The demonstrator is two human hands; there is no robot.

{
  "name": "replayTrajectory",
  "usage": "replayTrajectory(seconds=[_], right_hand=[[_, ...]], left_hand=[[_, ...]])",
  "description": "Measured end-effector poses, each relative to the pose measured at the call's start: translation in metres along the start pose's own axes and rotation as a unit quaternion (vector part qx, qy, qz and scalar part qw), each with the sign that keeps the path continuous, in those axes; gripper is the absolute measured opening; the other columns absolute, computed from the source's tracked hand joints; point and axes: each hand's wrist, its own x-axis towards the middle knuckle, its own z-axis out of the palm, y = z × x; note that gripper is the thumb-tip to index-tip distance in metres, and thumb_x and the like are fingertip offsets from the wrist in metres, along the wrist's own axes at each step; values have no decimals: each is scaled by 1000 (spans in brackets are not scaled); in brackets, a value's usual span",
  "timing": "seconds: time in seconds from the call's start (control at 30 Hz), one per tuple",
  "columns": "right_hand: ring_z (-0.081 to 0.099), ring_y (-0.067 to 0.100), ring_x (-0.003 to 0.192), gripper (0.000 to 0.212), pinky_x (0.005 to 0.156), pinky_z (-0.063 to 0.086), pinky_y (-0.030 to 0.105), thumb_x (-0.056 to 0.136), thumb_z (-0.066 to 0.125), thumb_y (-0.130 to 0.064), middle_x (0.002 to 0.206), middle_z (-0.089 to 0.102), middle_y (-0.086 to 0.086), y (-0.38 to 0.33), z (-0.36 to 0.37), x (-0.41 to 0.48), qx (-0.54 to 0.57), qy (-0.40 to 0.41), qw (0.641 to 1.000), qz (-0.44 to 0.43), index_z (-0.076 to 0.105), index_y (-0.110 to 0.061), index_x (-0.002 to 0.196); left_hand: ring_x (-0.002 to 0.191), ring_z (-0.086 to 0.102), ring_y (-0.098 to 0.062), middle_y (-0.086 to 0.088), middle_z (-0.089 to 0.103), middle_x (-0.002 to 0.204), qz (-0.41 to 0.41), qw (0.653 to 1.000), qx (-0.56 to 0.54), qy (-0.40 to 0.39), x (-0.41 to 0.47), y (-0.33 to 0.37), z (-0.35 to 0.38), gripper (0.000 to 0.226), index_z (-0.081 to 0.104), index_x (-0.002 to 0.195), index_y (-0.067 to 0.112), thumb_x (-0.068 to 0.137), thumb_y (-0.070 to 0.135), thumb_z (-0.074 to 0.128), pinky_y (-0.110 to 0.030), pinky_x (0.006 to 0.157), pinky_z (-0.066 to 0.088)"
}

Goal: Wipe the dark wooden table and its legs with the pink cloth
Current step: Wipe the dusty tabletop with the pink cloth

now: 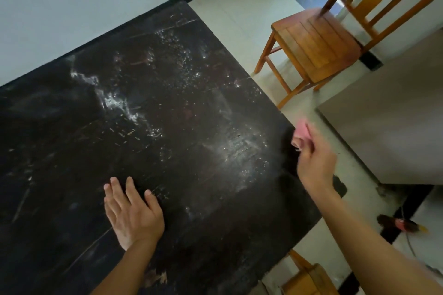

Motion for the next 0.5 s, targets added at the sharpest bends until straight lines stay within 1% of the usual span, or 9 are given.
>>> replayTrajectory(seconds=[0.07,0.13,0.27,0.33,0.37,0.4,0.43,0.47,0.5], right_hand=[[36,26,139,50,115,27,38,98,49,-5,150,42,10,43,-8,-37,-58,17,996,69,39,-10,147],[28,30,142,59,117,22,42,93,50,3,155,34,11,52,6,-74,-87,21,992,93,34,-9,149],[25,22,141,78,114,14,24,83,56,13,156,31,3,-25,69,-81,-25,22,997,75,32,-17,151],[30,17,137,72,116,23,27,86,57,9,154,34,0,-76,99,-58,15,-64,998,26,37,-20,149],[41,16,129,62,110,34,26,88,54,8,148,42,5,-98,110,-43,47,-117,992,-2,45,-16,144],[53,14,111,47,97,42,27,90,49,7,135,54,13,-118,111,-28,89,-163,983,-11,55,-9,135],[57,11,91,34,85,47,30,93,45,5,118,62,17,-131,109,-14,117,-181,977,-8,62,-2,121],[55,10,81,26,76,49,31,95,44,2,103,66,14,-138,101,-4,129,-170,977,-5,66,-1,110],[54,10,82,25,74,48,28,98,44,-2,96,66,6,-135,90,4,123,-141,982,-9,67,-6,106]], left_hand=[[147,4,-34,-20,14,158,4,1000,3,-2,-1,-1,-1,54,32,144,3,97,25,46,-51,119,9],[147,4,-34,-21,14,158,4,1000,0,1,-2,-4,0,54,33,144,2,97,24,46,-51,119,9],[147,6,-35,-22,16,157,17,1000,-10,10,-2,-2,0,53,34,143,1,96,22,48,-52,119,10],[147,6,-35,-22,16,157,17,1000,-8,9,0,-3,1,53,33,143,1,96,23,47,-51,119,9],[147,6,-35,-22,16,157,20,1000,-5,7,0,-4,1,53,33,143,2,97,24,46,-50,120,9],[147,5,-34,-21,16,157,22,1000,-4,6,-2,-5,2,53,33,143,2,97,25,46,-50,120,9],[147,5,-34,-21,16,157,24,1000,-4,8,-3,-6,2,53,33,144,2,97,25,45,-50,120,9],[147,5,-34,-21,16,157,24,1000,-4,11,-3,-7,2,53,33,144,3,97,25,45,-50,120,9],[147,5,-34,-21,16,157,22,1000,-5,12,-2,-8,3,53,33,144,3,97,25,45,-51,120,9]])
